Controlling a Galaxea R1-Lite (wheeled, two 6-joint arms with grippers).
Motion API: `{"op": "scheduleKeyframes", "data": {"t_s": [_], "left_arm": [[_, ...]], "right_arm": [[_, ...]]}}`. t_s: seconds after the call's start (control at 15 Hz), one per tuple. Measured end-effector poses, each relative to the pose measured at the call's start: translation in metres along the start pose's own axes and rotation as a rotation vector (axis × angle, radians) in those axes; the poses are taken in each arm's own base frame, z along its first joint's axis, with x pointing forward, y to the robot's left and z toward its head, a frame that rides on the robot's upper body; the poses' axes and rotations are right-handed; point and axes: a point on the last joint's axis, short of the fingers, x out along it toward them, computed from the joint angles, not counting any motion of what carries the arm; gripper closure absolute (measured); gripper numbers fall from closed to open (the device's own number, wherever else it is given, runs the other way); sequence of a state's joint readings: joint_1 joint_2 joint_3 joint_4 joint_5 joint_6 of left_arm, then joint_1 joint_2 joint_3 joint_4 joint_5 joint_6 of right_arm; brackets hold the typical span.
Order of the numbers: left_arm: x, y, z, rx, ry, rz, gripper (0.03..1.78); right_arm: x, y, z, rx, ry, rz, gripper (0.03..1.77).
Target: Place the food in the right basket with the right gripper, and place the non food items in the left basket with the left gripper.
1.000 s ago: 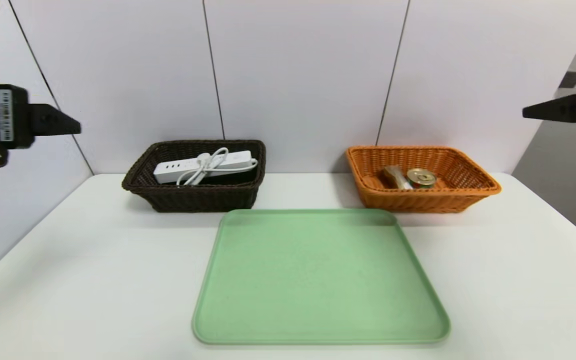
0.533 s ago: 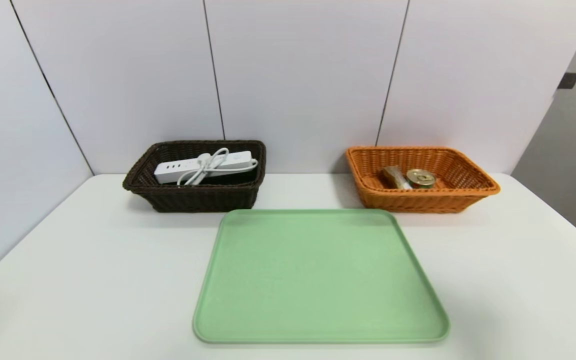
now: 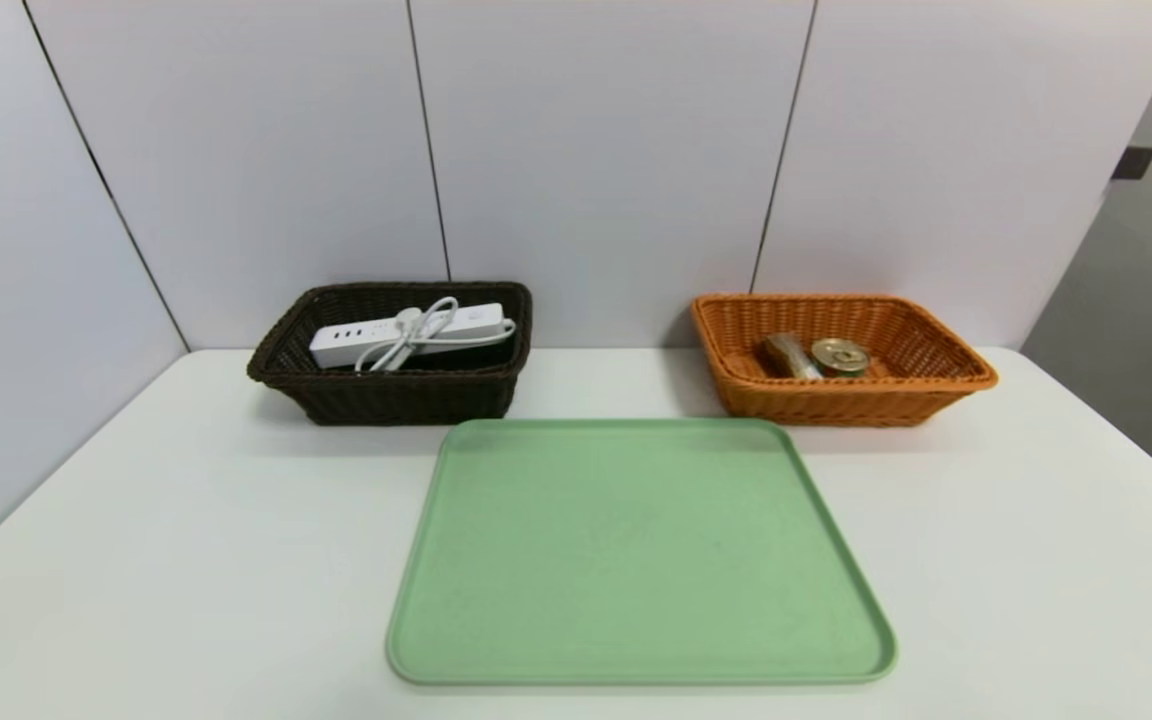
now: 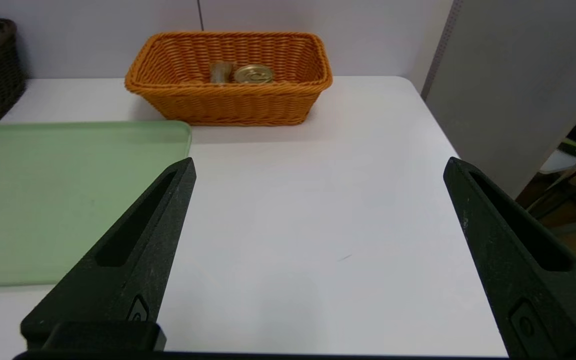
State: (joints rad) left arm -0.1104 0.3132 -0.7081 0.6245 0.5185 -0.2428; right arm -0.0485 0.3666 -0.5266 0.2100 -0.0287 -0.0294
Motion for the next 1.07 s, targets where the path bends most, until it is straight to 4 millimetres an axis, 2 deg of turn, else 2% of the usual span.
{"op": "scheduleKeyframes", "data": {"t_s": [0.27, 0.47, 0.8, 1.07], "left_arm": [[-0.009, -0.001, -0.015, -0.018, -0.008, 0.029, 0.12], [-0.013, -0.001, -0.025, -0.001, -0.004, -0.023, 0.12], [-0.015, 0.004, -0.047, 0.143, -0.037, -0.202, 0.12], [-0.007, 0.004, -0.069, 0.176, -0.111, -0.243, 0.12]], "right_arm": [[-0.008, 0.002, -0.021, 0.046, -0.018, 0.084, 0.09], [-0.006, 0.003, -0.032, 0.049, -0.012, 0.082, 0.09], [-0.01, 0.001, -0.037, 0.078, -0.035, 0.131, 0.09], [-0.02, 0.001, -0.061, 0.02, -0.096, 0.105, 0.09]]}}
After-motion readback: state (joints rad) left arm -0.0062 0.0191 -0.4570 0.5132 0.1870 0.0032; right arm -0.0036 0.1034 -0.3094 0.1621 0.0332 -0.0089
